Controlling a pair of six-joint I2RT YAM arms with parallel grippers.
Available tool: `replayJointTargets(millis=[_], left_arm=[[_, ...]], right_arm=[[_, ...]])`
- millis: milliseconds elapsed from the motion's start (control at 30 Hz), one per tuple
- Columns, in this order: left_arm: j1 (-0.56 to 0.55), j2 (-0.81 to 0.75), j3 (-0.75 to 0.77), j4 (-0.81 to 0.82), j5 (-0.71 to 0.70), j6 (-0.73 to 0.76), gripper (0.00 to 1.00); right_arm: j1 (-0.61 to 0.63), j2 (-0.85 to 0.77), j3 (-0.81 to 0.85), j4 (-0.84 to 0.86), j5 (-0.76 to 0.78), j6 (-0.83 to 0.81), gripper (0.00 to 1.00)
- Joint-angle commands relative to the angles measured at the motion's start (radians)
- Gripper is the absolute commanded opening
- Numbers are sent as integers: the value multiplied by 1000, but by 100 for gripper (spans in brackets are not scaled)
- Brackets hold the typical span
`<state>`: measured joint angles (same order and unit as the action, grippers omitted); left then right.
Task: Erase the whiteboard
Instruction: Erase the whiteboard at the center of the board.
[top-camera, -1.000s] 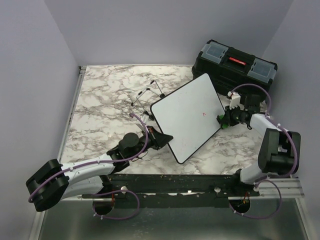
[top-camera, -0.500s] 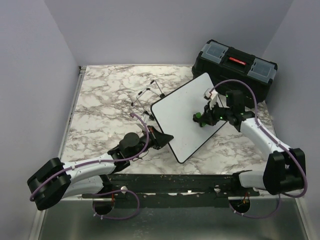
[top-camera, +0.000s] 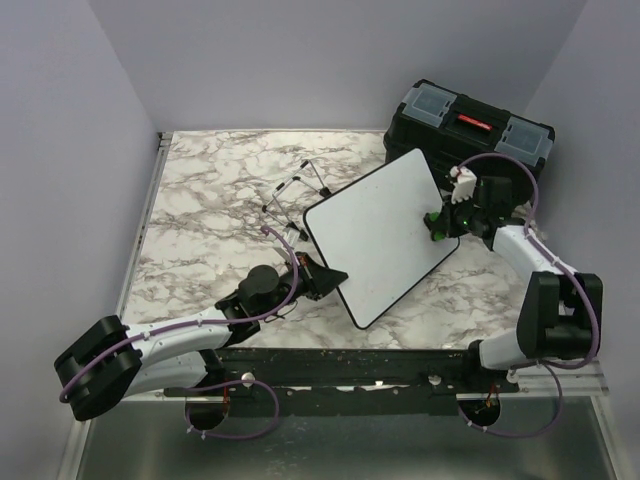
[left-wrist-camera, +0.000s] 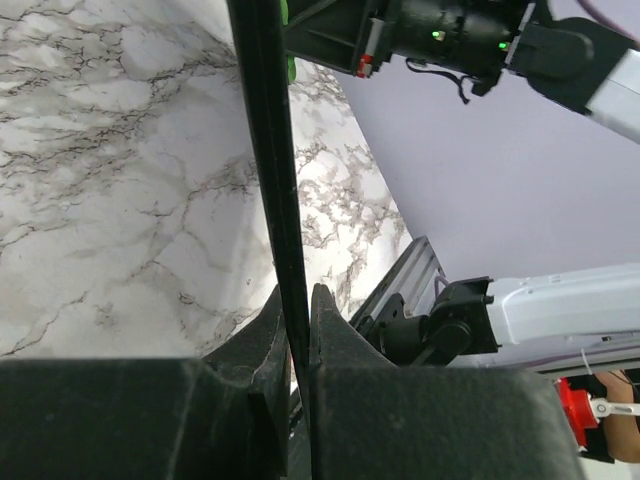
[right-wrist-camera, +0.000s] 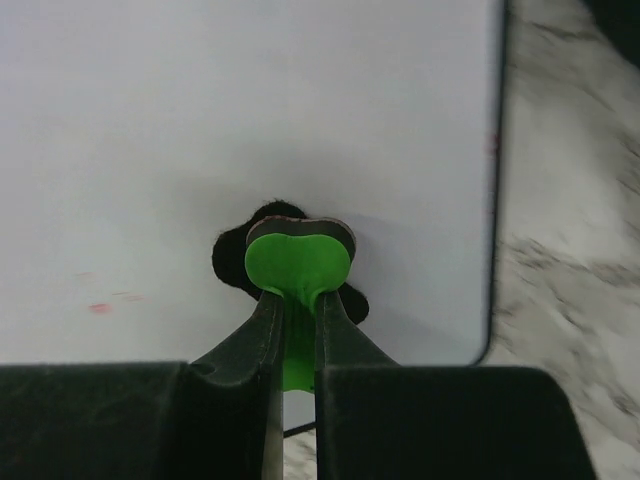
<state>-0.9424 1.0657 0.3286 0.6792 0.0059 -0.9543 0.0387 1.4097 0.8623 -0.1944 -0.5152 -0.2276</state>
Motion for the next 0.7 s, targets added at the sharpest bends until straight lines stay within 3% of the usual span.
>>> replayJointTargets(millis=[0,67,233,533,667], left_arm=[[-9,-51,25,238,65,21,0],[-9,-49,21,244,65,20,0],[-9,-52,11,257,56,17,0],[-6,-49,17,250,54,20,0],[-5,-59,14,242,52,20,0]], right_arm=[[-130,82,-14,87,183,-20,1],[-137,106,-17,89,167,-42,1],[-105,100,8,5,-71,-38,1],[315,-137,-38,-157,-210,-4,1],[339,-187,-48,-128,-151,58,1]])
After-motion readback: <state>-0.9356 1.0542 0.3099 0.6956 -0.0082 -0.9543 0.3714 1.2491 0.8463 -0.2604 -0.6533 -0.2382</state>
